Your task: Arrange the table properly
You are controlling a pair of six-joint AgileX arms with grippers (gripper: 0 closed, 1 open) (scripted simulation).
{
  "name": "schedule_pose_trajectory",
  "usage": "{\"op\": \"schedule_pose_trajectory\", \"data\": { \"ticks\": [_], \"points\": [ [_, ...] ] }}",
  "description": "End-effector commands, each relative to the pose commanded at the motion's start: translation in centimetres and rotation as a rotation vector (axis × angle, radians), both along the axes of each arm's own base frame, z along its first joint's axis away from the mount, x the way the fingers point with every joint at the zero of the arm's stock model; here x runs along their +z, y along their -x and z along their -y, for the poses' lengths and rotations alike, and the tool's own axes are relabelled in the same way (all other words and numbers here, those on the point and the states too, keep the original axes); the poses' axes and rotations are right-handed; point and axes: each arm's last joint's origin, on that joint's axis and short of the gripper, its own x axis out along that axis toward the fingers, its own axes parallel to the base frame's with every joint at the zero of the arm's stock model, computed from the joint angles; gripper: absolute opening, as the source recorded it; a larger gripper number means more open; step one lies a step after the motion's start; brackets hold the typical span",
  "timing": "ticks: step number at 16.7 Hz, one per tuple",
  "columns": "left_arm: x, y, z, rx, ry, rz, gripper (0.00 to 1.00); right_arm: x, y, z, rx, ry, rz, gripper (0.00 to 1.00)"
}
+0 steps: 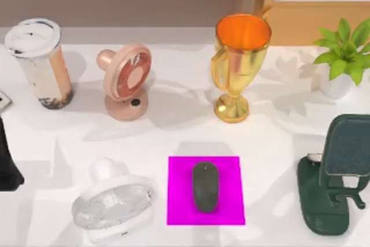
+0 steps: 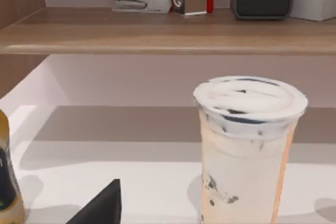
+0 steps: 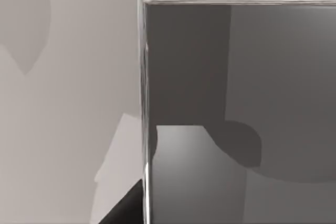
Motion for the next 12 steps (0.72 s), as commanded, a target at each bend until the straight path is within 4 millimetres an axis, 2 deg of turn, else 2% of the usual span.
{"op": "schedule_pose_trajectory", "data": {
  "ticks": [2, 3, 5, 7, 9, 10, 12],
  "points": [
    [0.0, 0.0, 0.0, 0.0, 0.0, 0.0, 1.0, 0.4, -0.2, -0.4, 0.0, 0.013, 0.005, 0.0],
    [0.0, 0.0, 0.0, 0.0, 0.0, 0.0, 1.0, 1.2, -0.4, -1.2, -0.001, 0.039, 0.016, 0.0],
    [0.0, 0.0, 0.0, 0.0, 0.0, 0.0, 1.0, 3.9, -1.1, -4.1, -0.005, 0.116, 0.057, 0.0],
    [0.0, 0.0, 0.0, 0.0, 0.0, 0.0, 1.0, 7.7, -1.1, -8.8, -0.017, 0.213, 0.136, 0.0],
    [0.0, 0.0, 0.0, 0.0, 0.0, 0.0, 1.0, 11.9, 0.2, -15.0, -0.04, 0.299, 0.256, 0.0],
    [0.0, 0.0, 0.0, 0.0, 0.0, 0.0, 1.0, 13.9, 1.5, -18.3, -0.055, 0.329, 0.33, 0.0],
    [0.0, 0.0, 0.0, 0.0, 0.0, 0.0, 1.0, 17.1, 5.6, -24.6, -0.088, 0.349, 0.494, 0.0]
  ]
}}
